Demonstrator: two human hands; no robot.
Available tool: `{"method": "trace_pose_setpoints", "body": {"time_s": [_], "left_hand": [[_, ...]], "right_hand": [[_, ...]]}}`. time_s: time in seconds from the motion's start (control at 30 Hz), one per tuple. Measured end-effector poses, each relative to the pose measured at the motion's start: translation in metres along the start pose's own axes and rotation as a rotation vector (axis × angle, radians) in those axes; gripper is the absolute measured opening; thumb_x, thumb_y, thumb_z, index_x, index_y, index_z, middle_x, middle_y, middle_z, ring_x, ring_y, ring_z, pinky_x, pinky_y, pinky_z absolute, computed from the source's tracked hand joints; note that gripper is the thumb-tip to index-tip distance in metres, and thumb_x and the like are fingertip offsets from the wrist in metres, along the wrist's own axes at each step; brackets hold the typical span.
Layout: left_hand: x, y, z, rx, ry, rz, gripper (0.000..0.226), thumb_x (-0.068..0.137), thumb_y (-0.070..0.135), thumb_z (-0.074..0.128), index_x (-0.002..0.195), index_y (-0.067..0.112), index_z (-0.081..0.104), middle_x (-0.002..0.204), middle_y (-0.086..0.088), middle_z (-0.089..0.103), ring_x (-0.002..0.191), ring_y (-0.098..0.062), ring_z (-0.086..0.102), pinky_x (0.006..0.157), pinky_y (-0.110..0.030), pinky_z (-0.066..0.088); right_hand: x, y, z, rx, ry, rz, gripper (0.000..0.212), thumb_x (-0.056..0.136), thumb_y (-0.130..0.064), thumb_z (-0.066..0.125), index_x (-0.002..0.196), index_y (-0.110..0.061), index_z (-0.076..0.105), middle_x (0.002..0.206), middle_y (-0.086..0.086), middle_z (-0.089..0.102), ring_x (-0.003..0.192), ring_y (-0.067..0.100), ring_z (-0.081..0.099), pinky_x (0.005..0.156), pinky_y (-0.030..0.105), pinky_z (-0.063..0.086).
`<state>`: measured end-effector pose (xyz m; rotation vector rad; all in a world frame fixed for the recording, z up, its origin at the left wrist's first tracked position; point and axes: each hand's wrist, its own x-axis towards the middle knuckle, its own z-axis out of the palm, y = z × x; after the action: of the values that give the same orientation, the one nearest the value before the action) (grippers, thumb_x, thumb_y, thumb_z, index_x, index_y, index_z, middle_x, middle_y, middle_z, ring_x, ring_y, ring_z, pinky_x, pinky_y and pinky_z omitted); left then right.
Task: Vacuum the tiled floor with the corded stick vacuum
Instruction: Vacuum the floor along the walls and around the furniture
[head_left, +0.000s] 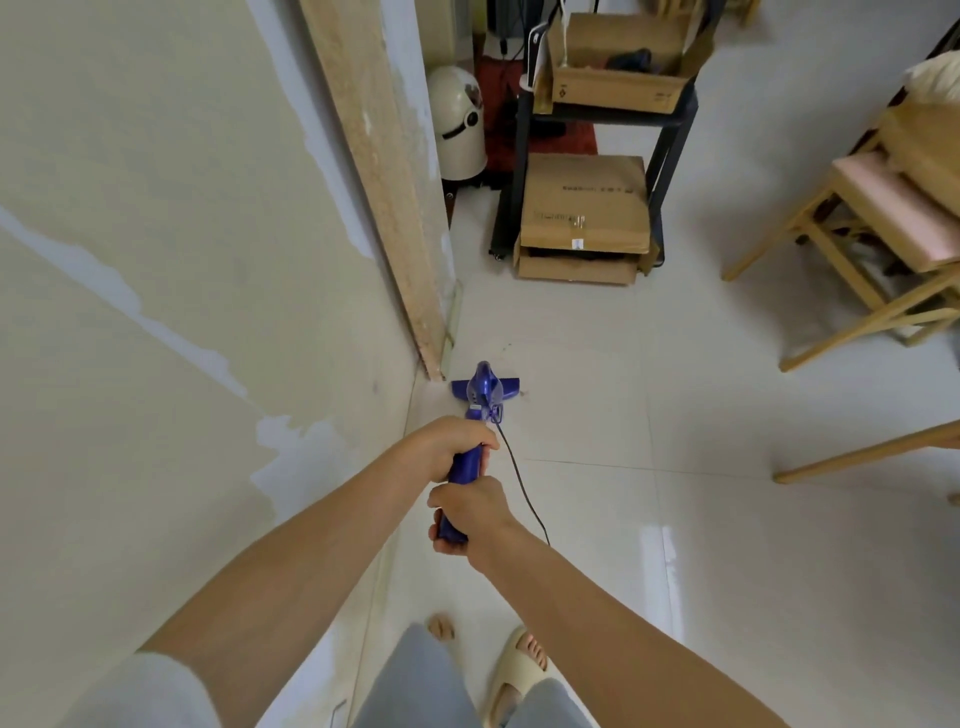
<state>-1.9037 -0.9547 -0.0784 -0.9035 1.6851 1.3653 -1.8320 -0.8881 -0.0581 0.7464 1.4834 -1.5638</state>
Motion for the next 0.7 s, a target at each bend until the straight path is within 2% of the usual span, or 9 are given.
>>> {"method": "trace_pose_setpoints", "body": {"time_s": [0.13, 0.3, 0.47, 0.6, 0.7], "left_hand": [[0.022, 0.019, -0.008, 0.026, -0.008, 0.002, 0.020, 0.089, 0.007, 0.058, 0.071, 0.005, 0.051, 0.059, -0.007, 0.053, 0.046, -0.014, 0.051, 0.040, -0.019, 0.045], [0.059, 0.047, -0.022, 0.022, -0.021, 0.049, 0.020, 0.087, 0.005, 0.058, 0.068, 0.003, 0.053, 0.060, -0.011, 0.053, 0.053, -0.019, 0.050, 0.055, -0.029, 0.046], [0.098, 0.091, -0.040, 0.048, -0.022, 0.091, 0.015, 0.087, 0.003, 0.057, 0.072, 0.002, 0.052, 0.060, -0.010, 0.054, 0.051, -0.018, 0.051, 0.046, -0.026, 0.046], [0.125, 0.130, -0.065, 0.072, -0.022, 0.132, 0.019, 0.086, 0.004, 0.057, 0.068, 0.002, 0.053, 0.058, -0.010, 0.053, 0.050, -0.019, 0.051, 0.049, -0.026, 0.046], [0.144, 0.151, -0.080, 0.061, -0.020, 0.147, 0.018, 0.087, 0.004, 0.057, 0.069, 0.002, 0.053, 0.057, -0.010, 0.053, 0.049, -0.018, 0.050, 0.044, -0.024, 0.045]], "right_hand": [[0.023, -0.017, 0.006, -0.005, 0.040, 0.004, 0.013, 0.085, 0.003, 0.051, 0.094, -0.006, 0.047, 0.065, 0.007, 0.048, 0.046, 0.017, 0.050, 0.042, 0.024, 0.043], [0.057, -0.050, 0.008, -0.011, 0.073, 0.023, 0.014, 0.085, 0.003, 0.052, 0.091, -0.009, 0.046, 0.064, 0.007, 0.049, 0.046, 0.016, 0.050, 0.044, 0.024, 0.045], [0.096, -0.097, 0.014, -0.036, 0.110, 0.044, 0.016, 0.086, 0.002, 0.054, 0.095, -0.008, 0.046, 0.066, 0.007, 0.051, 0.047, 0.016, 0.051, 0.045, 0.025, 0.047], [0.127, -0.139, 0.025, -0.047, 0.099, 0.045, 0.017, 0.087, 0.001, 0.054, 0.100, -0.006, 0.047, 0.068, 0.007, 0.051, 0.048, 0.016, 0.052, 0.049, 0.027, 0.050], [0.150, -0.163, 0.031, -0.055, 0.097, 0.035, 0.017, 0.087, 0.001, 0.054, 0.100, -0.006, 0.047, 0.069, 0.008, 0.051, 0.049, 0.018, 0.052, 0.051, 0.028, 0.051]]}}
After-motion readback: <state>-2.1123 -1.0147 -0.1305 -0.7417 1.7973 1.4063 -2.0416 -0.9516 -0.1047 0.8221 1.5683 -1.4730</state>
